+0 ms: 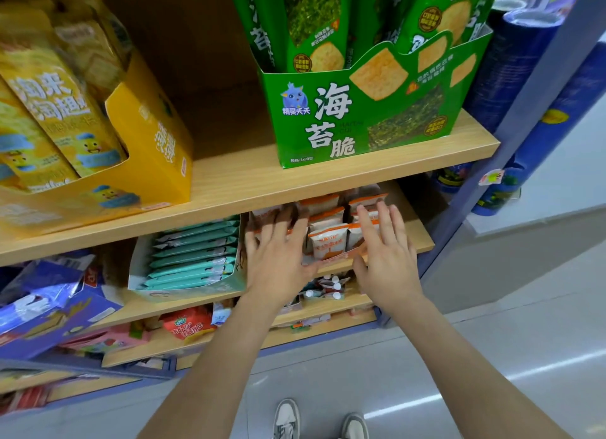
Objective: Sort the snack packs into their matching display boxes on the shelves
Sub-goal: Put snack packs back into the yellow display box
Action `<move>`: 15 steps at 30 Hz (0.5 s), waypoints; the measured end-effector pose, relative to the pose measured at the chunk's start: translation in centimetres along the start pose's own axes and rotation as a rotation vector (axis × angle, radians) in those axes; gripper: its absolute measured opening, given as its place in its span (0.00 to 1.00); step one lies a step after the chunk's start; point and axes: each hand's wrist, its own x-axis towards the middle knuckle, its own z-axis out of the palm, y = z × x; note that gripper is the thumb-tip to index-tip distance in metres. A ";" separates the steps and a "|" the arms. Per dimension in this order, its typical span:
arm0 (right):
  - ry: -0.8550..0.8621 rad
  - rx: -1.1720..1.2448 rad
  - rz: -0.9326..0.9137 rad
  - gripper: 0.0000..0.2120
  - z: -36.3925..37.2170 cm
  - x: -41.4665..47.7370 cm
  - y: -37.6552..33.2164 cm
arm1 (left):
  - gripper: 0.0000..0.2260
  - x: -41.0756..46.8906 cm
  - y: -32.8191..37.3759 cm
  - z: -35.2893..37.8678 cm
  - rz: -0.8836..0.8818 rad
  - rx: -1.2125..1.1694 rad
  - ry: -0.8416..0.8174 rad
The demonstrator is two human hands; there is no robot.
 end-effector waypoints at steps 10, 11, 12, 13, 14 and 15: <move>-0.191 -0.181 -0.247 0.45 3.1 -0.5 -4.2 | 0.39 -1.4 -1.9 1.9 -0.091 -0.182 -0.063; -0.198 -0.181 -0.236 0.45 3.0 -0.4 -4.4 | 0.41 -1.3 -1.7 1.9 -0.089 -0.198 -0.056; -0.195 -0.177 -0.227 0.44 2.8 -0.3 -4.5 | 0.43 -1.3 -1.4 2.0 -0.084 -0.213 -0.052; -0.194 -0.172 -0.220 0.43 2.6 -0.1 -4.7 | 0.45 -1.3 -1.1 2.0 -0.079 -0.229 -0.052; -0.199 -0.170 -0.217 0.43 2.4 0.0 -4.9 | 0.47 -1.4 -0.7 1.9 -0.080 -0.249 -0.055; -0.201 -0.166 -0.213 0.42 2.2 0.1 -5.0 | 0.46 -1.6 -0.4 1.8 -0.084 -0.266 -0.057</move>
